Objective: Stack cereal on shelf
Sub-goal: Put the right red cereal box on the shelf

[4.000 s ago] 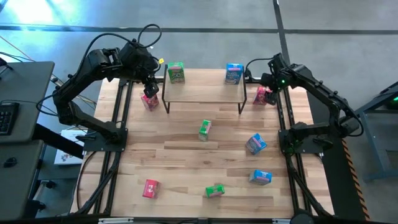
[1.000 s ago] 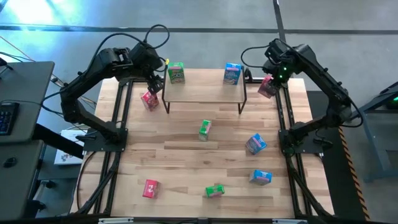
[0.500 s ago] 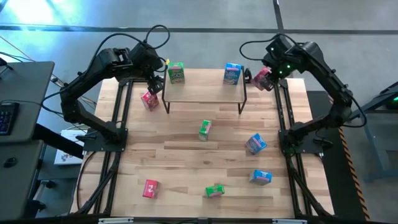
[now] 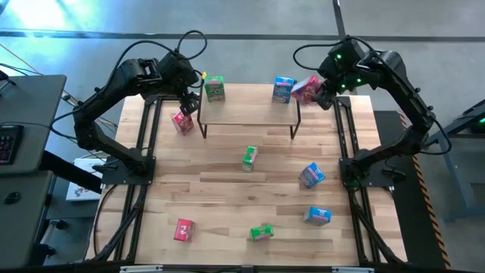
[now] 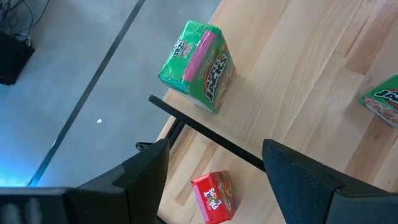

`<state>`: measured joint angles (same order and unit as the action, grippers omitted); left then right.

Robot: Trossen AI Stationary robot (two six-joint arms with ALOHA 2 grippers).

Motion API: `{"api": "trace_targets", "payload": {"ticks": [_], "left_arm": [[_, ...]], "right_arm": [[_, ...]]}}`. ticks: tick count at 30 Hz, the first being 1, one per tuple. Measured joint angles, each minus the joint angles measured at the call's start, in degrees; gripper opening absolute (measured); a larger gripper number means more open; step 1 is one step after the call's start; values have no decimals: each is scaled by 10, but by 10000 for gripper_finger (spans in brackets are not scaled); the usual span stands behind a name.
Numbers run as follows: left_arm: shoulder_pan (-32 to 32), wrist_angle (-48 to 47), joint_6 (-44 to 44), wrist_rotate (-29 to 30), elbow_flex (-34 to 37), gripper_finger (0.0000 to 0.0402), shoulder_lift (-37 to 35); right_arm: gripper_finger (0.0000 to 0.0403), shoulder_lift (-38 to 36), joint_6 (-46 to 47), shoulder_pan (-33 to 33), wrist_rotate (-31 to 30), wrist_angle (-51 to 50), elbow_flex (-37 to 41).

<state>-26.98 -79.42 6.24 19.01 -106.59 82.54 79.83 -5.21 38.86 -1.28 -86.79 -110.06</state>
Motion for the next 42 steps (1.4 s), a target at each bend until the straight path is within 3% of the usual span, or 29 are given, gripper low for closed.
{"api": "trace_targets", "payload": {"ticks": [14, 20, 35, 42], "left_arm": [[0, 0, -2, 0, 0, 248, 0], [0, 0, -1, 0, 0, 248, 0], [0, 0, -2, 0, 0, 248, 0], [0, 0, -2, 0, 0, 248, 0]], "right_arm": [[142, 0, -12, -59, 20, 228, -6], [142, 0, -12, -68, 67, 283, -6], [142, 36, 18, -68, 84, 155, -6], [142, 71, -11, -68, 82, 77, -6]]}}
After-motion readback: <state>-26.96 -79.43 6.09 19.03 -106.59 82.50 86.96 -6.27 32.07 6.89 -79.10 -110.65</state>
